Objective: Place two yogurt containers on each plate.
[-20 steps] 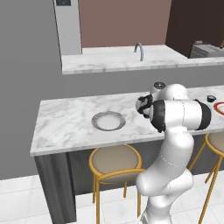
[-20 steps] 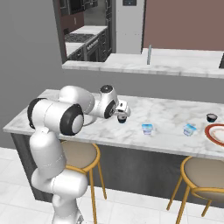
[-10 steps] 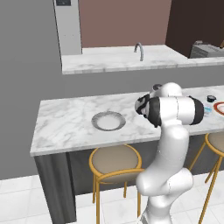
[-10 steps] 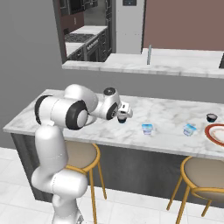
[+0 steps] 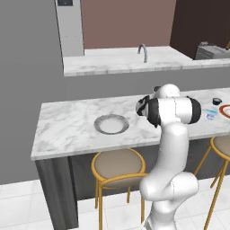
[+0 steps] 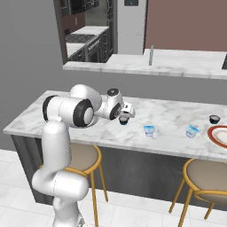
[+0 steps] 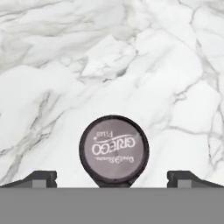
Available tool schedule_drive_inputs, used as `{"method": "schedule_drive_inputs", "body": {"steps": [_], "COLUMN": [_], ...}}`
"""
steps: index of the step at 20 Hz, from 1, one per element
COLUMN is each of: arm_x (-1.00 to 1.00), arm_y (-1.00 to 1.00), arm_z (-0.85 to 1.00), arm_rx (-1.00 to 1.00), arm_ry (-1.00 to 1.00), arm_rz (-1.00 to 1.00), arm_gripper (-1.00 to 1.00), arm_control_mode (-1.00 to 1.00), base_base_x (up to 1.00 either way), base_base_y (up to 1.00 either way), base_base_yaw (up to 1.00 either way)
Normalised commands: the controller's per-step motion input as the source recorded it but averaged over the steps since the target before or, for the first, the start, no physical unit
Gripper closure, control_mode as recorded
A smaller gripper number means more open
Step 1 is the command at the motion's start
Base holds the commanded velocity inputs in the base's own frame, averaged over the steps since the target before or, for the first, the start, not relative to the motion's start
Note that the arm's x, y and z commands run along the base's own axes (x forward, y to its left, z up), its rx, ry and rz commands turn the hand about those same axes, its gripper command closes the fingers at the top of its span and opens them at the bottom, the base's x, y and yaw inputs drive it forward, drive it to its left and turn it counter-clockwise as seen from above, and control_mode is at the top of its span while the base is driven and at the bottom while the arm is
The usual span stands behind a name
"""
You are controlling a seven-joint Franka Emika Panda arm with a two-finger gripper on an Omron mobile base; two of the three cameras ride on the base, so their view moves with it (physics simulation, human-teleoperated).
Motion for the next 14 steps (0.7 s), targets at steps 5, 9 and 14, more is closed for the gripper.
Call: {"method": "schedule_drive_inputs", "body": {"steps": [5,9,14], "arm_x": [0.20,0.02,0.00], "arm_y": [-0.03,-0.15,-0.21], "arm_z": [-0.17,-0.20,-0.18], "arm_rx": [0.00,0.00,0.00], "arm_ry": [0.00,0.00,0.00], "arm_rz": [0.00,0.00,0.00], "arm_gripper": [-1.00,-1.00,-1.00], "arm_control_mode": [-1.00,-1.00,-1.00], "base_base_x": [0.00,0.00,0.00], "base_base_y": [0.00,0.00,0.00], "base_base_yaw": [0.00,0.00,0.00]}}
